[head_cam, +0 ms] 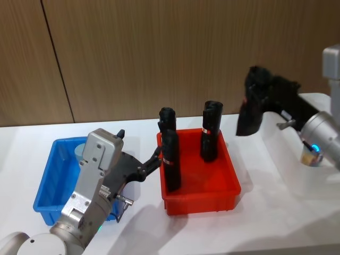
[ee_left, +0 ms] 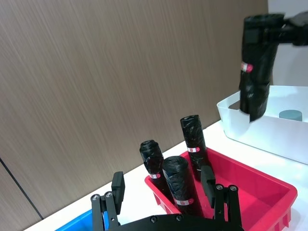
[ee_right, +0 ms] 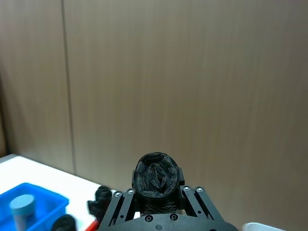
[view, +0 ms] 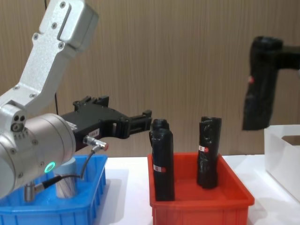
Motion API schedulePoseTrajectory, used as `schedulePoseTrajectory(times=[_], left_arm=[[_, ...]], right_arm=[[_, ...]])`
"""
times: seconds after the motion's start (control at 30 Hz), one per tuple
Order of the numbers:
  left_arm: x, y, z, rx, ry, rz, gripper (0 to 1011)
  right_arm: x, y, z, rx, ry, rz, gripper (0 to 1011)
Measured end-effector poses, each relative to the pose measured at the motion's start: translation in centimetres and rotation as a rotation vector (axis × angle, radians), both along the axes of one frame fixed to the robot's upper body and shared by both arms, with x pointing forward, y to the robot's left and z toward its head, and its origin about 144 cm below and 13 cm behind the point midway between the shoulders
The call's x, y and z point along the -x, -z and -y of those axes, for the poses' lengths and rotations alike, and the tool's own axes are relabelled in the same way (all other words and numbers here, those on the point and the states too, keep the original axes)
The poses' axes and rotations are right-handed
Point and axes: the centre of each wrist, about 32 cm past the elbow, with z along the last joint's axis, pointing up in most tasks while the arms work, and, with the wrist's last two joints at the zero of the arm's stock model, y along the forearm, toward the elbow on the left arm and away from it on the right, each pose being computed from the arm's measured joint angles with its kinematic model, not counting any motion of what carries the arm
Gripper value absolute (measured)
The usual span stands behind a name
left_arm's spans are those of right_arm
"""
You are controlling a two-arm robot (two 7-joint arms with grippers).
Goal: Pick the cotton swabs from the blue box and place them into the white box.
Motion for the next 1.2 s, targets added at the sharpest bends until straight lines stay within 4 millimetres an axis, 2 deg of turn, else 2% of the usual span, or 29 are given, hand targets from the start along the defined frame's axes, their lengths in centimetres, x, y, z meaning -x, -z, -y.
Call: schedulePoseTrajectory(times=[0.2,0.57,0.9,1.2], left_arm=[[0.0,0.0,0.0,0.000,0.000,0.000,1000],[0.0,0.0,0.0,0.000,0.000,0.000,1000],[0.0,0.0,0.0,0.000,0.000,0.000,1000],[0.0,0.0,0.0,0.000,0.000,0.000,1000]], right_arm=[[1.0,-1.2,1.6,0.015,0.093,0.032,365],[1.7,-1.8,4.4,0.044,0.242,0.034,365],[1.6,-0.9,6.6,0.059,0.337,-0.021,365],[1.3,0.1,7.9,0.068,0.380,-0.080,366]])
